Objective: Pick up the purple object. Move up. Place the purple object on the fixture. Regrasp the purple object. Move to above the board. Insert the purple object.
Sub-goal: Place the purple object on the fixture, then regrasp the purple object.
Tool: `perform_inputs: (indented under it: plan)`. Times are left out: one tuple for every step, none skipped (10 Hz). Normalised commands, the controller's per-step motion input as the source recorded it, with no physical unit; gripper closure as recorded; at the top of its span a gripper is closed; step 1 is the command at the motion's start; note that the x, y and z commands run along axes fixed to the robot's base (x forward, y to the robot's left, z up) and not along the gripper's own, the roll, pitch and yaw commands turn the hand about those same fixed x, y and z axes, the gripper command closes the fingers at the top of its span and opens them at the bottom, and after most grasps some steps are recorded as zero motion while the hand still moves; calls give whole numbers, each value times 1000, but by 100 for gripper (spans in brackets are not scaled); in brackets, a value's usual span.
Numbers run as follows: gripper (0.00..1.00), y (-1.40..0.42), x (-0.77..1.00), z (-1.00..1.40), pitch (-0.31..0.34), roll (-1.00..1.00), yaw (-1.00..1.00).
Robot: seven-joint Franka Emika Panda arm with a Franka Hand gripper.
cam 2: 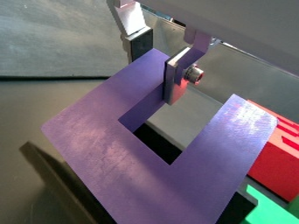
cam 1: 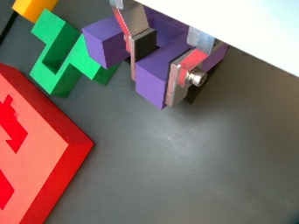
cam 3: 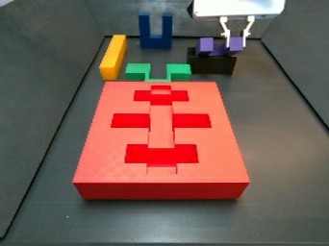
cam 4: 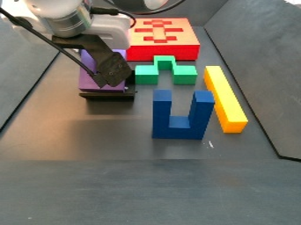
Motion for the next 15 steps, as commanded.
perform_inputs:
  plan:
    - [100,83,-94,-120,0,0,-6]
    - [100,54,-211,-120,0,-14,0]
    - [100,0,-283,-40,0,0,0]
    - [100,0,-243,-17,0,0,0]
    - [100,0,-23,0,0,0,0]
    - [100,0,0,0,17,31,0]
    - [100,0,0,0,0,0,0]
    - [0,0,0,0,0,0,0]
    - [0,-31,0,0,0,174,17]
    - [0,-97,0,0,0,380,43]
    - [0,-74,3,0,0,506,49]
    - [0,-54,0,14,0,583,80]
    - [0,-71,0,40,0,657,117]
    - [0,-6,31,66,14,657,120]
    - [0,-26,0,194,0,743,134]
